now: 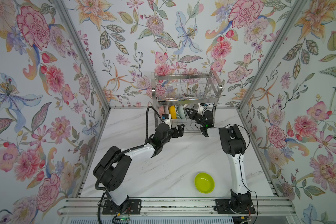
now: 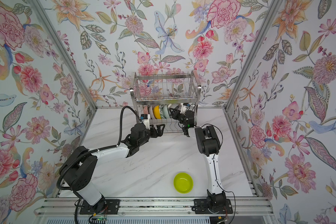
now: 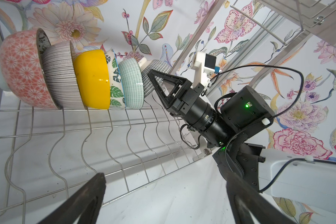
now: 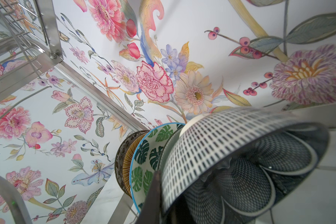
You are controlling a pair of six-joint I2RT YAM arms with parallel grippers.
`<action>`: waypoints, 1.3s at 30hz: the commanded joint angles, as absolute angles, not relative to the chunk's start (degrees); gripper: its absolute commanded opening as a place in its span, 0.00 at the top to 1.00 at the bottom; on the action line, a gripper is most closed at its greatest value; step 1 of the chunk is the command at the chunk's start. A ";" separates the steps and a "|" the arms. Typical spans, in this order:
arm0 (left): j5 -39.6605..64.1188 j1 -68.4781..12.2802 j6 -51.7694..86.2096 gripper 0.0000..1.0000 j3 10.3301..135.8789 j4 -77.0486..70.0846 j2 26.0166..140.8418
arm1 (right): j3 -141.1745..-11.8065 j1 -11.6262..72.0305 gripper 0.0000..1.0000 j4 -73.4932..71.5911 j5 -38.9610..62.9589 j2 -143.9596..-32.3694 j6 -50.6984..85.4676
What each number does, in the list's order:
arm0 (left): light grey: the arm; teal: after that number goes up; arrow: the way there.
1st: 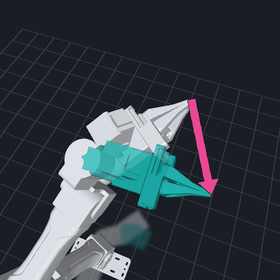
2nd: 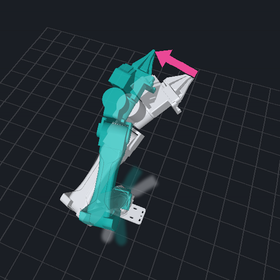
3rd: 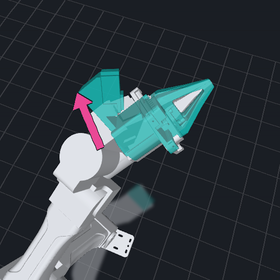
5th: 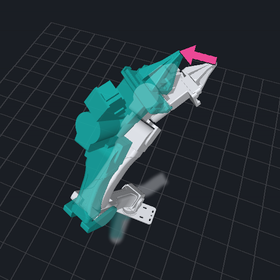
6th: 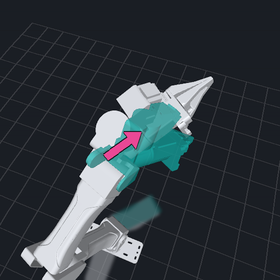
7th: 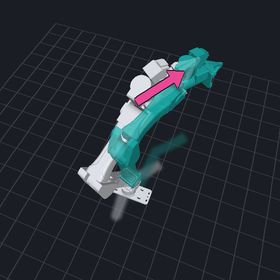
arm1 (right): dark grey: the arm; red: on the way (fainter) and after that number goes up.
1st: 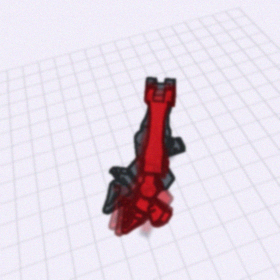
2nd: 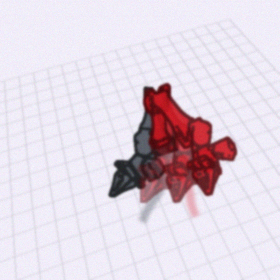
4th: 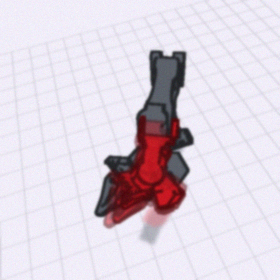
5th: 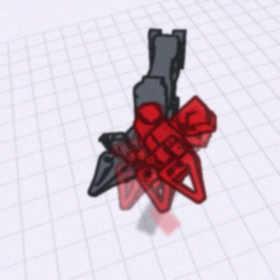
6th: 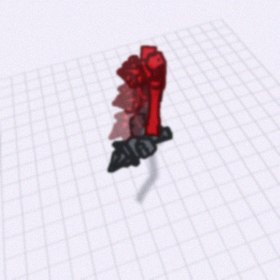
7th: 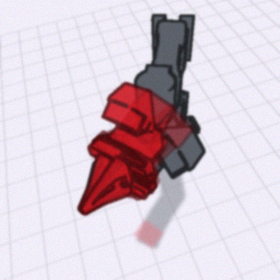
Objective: Load bowls into a dish rack
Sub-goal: Place the bowl in the dish rack.
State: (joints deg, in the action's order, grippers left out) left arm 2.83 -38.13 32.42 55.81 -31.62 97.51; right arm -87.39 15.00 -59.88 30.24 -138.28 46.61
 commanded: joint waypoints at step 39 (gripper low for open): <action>3.68 -37.35 31.38 0.01 57.92 -29.53 96.71 | -92.55 15.05 0.82 -59.64 32.17 -140.90 48.27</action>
